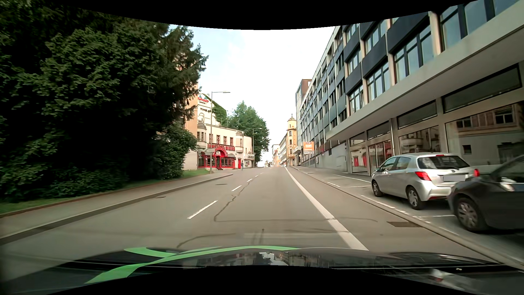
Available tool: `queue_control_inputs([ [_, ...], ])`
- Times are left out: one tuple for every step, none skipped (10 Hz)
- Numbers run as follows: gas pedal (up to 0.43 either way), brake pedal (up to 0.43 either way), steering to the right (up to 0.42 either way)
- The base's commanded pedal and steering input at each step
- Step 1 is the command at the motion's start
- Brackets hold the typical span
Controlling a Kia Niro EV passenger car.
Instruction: Follow the waypoints while adhering to traffic rules and regulations
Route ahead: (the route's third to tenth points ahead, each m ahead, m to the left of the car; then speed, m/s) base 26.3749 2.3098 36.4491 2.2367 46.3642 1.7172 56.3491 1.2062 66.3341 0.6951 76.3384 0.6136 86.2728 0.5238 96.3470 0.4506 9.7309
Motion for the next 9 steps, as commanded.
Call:
queue_control_inputs([
  [0.22,0.0,0.0],
  [0.22,0.0,0.0],
  [0.22,0.0,0.0],
  [0.22,0.0,0.0],
  [0.22,0.0,0.0],
  [0.22,0.0,0.0],
  [0.22,0.0,0.0],
  [0.22,0.0,0.0],
  [0.228,0.0,0.0],
])
